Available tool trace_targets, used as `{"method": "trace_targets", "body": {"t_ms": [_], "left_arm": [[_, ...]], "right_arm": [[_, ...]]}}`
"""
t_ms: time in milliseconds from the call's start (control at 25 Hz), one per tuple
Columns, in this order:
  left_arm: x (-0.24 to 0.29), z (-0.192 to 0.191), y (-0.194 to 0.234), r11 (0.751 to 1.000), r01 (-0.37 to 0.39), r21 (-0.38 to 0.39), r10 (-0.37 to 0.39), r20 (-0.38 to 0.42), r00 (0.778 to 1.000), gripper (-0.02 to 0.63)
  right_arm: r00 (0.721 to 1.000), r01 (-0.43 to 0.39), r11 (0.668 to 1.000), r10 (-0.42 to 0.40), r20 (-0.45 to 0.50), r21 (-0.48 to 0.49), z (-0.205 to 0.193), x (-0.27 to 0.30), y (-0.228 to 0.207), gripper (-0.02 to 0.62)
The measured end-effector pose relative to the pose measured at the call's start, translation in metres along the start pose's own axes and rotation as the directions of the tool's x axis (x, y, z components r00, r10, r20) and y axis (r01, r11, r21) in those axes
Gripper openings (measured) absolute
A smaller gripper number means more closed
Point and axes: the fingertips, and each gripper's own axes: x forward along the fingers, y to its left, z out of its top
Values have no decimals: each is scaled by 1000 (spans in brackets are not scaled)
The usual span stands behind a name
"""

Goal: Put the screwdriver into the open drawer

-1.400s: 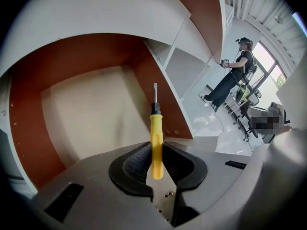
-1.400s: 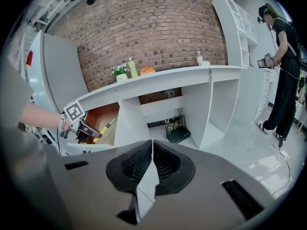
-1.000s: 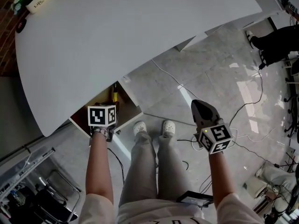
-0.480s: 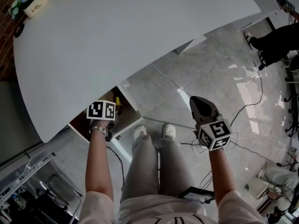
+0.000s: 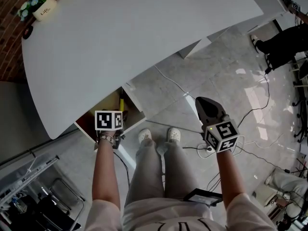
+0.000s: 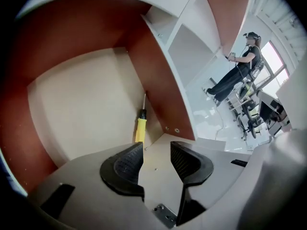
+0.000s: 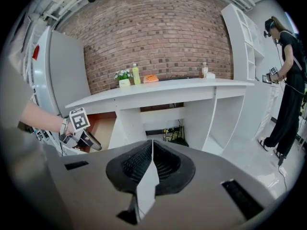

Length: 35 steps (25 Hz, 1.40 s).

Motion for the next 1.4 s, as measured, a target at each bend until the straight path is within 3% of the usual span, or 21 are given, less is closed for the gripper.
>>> {"method": "trace_targets", "body": {"t_ms": [480, 960, 1200, 1400], "left_arm": [[-82, -13, -54, 999, -5, -51, 9, 77, 997, 186], [-151, -2, -72, 997, -45, -67, 56, 177, 983, 161], [-201, 20, -82, 996, -36, -81, 60, 321, 945, 92], [-243, 26, -100, 997, -81, 4, 72, 426, 902, 20]], "right_arm": [[1000, -11, 999, 12, 27, -35, 62, -70, 6, 20], [999, -9, 999, 11, 42, -37, 101, -113, 16, 20], [998, 2, 998, 1, 61, -59, 123, -137, 17, 20], [995, 23, 996, -15, 94, -90, 149, -164, 24, 20]]}}
